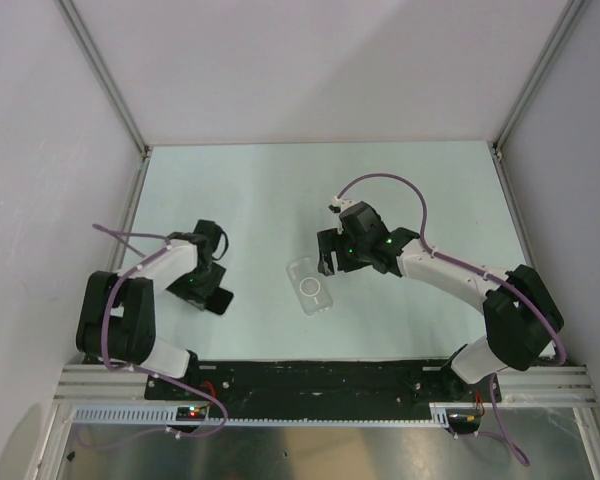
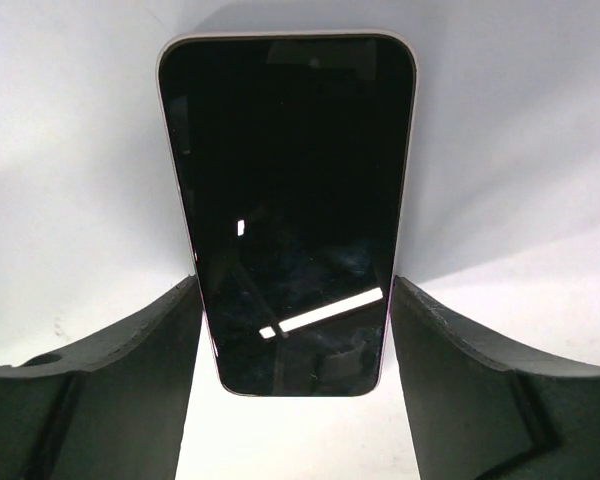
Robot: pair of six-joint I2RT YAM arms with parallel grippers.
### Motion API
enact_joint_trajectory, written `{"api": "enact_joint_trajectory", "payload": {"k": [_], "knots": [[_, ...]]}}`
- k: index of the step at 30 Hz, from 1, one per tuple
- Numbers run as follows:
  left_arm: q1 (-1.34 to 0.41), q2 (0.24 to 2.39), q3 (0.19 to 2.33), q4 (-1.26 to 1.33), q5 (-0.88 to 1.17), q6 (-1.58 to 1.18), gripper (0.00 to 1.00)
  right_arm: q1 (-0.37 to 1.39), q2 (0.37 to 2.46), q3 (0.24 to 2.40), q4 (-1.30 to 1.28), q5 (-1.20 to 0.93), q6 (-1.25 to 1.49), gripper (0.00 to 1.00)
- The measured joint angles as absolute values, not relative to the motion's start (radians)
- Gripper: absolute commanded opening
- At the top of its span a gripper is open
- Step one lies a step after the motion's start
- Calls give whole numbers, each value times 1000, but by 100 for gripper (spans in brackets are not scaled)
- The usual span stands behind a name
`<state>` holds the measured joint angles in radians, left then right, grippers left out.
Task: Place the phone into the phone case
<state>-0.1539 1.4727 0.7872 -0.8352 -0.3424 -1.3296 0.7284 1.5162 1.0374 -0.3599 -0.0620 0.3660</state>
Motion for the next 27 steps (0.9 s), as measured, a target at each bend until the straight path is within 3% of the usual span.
{"api": "enact_joint_trajectory", "payload": {"k": [18, 27], "knots": [[-812, 1632, 944, -852, -229, -1588, 72, 700, 1577, 1037, -349, -34, 367, 77], [-879, 1653, 978, -851, -207, -1613, 87, 691, 1589, 1037, -349, -19, 381, 77]]}}
